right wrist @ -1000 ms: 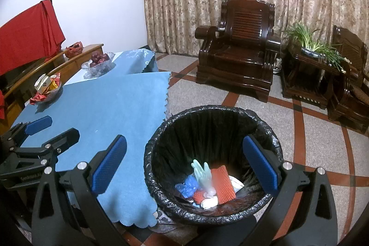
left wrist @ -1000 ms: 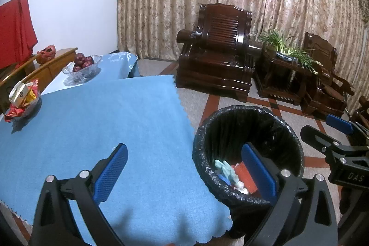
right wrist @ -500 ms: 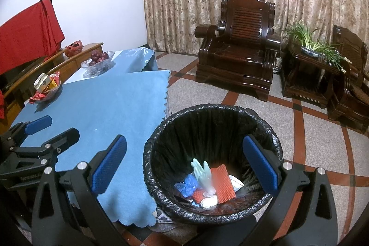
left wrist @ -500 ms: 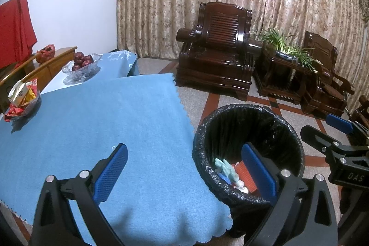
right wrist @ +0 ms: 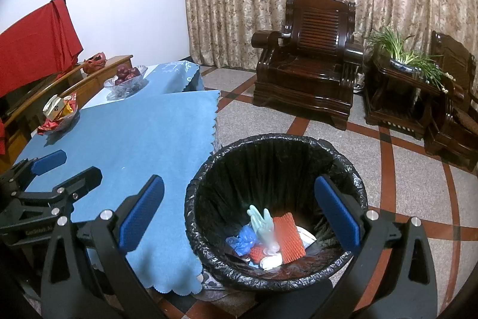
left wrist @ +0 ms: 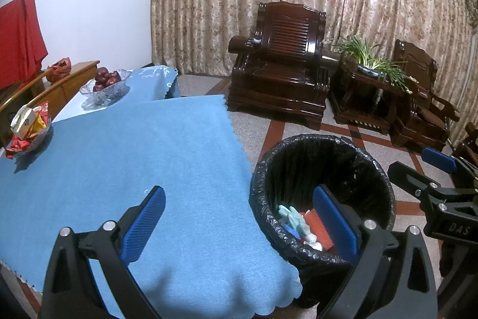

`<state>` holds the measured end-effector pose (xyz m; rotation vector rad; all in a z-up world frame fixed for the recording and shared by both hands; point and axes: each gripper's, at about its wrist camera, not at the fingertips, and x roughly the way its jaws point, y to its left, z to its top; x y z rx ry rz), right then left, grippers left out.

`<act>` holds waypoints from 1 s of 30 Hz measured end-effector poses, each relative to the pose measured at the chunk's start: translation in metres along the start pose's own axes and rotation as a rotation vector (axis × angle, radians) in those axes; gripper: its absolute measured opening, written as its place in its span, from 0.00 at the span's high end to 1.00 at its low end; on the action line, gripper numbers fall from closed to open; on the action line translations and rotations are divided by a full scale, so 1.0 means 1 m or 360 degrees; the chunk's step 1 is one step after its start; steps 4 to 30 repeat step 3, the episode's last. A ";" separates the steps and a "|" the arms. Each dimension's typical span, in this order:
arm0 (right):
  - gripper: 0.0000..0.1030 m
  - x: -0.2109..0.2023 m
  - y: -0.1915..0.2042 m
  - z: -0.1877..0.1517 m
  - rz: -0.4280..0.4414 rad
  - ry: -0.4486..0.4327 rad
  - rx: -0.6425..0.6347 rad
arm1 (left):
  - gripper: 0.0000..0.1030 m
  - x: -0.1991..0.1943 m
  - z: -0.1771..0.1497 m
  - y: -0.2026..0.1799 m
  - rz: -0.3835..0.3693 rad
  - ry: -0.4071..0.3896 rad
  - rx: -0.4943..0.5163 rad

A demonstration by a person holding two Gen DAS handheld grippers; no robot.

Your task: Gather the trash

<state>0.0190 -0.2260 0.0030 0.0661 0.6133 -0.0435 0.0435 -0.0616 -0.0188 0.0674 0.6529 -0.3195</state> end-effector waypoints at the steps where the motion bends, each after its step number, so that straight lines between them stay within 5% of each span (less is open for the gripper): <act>1: 0.05 0.001 -0.001 0.000 0.0000 0.0000 0.0000 | 0.06 0.000 0.001 0.000 0.0000 -0.0001 -0.0001; 30: 0.05 0.001 0.000 0.000 0.0000 0.0001 0.0001 | 0.06 0.000 0.002 0.000 0.0000 0.0000 0.0001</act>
